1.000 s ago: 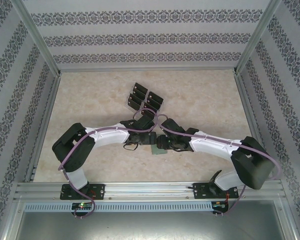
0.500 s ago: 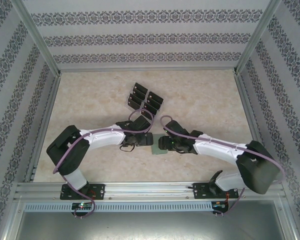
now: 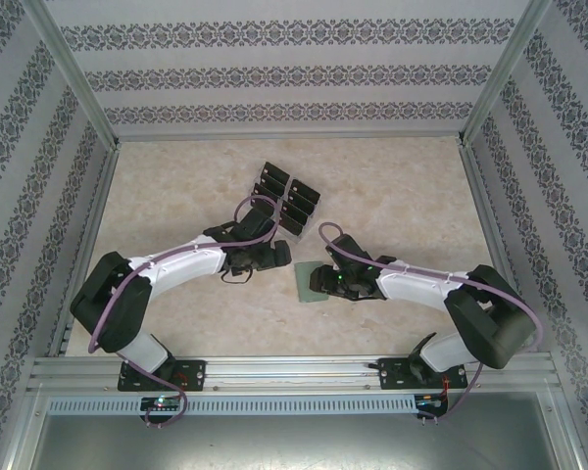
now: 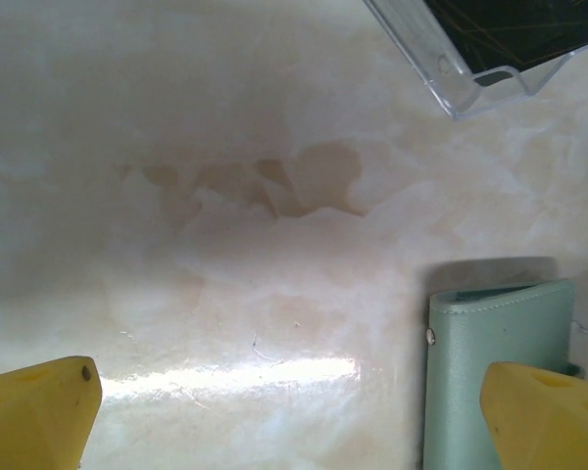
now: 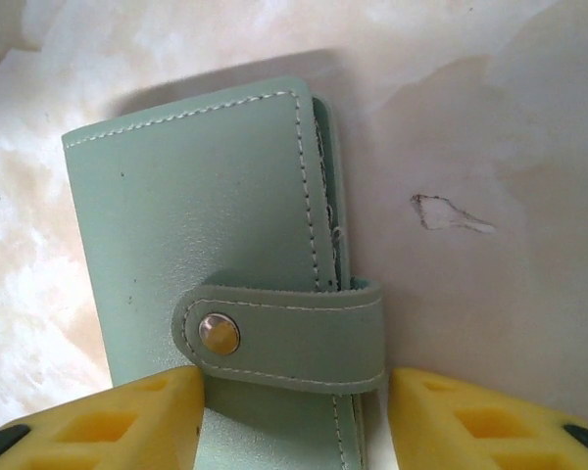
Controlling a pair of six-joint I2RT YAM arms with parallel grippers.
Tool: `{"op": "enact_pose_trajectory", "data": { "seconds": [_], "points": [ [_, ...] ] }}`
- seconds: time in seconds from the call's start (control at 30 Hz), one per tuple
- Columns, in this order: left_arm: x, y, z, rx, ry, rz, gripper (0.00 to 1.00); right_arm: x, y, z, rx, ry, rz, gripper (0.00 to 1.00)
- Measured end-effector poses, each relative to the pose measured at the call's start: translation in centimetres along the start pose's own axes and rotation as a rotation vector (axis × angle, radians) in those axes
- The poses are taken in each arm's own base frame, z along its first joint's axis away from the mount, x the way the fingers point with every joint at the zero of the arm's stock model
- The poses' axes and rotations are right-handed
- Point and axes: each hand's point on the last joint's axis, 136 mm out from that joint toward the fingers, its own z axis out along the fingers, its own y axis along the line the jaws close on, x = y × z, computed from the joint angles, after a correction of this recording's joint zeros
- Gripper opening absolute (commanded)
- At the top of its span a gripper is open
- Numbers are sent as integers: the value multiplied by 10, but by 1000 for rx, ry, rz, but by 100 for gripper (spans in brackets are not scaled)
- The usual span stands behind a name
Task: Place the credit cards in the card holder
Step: Pick up the card holder from the center of the table.
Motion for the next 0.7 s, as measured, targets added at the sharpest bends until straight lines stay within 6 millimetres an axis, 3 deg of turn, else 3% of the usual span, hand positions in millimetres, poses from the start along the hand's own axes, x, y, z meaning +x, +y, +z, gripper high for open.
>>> {"op": "enact_pose_trajectory", "data": {
  "seconds": [0.17, 0.4, 0.53, 0.7],
  "points": [
    [3, -4, 0, 46, 16, 2, 100, 2, 7, 5, -51, 7, 13, 1],
    [7, -2, 5, 129, 40, -25, 100, -2, 18, 2, -132, 11, 40, 0],
    [4, -3, 2, 207, 31, -50, 100, -5, 32, -11, -194, 0, 31, 0],
    [-9, -19, -12, 338, -12, -71, 100, -14, 54, -31, -275, -31, 13, 0]
  ]
}}
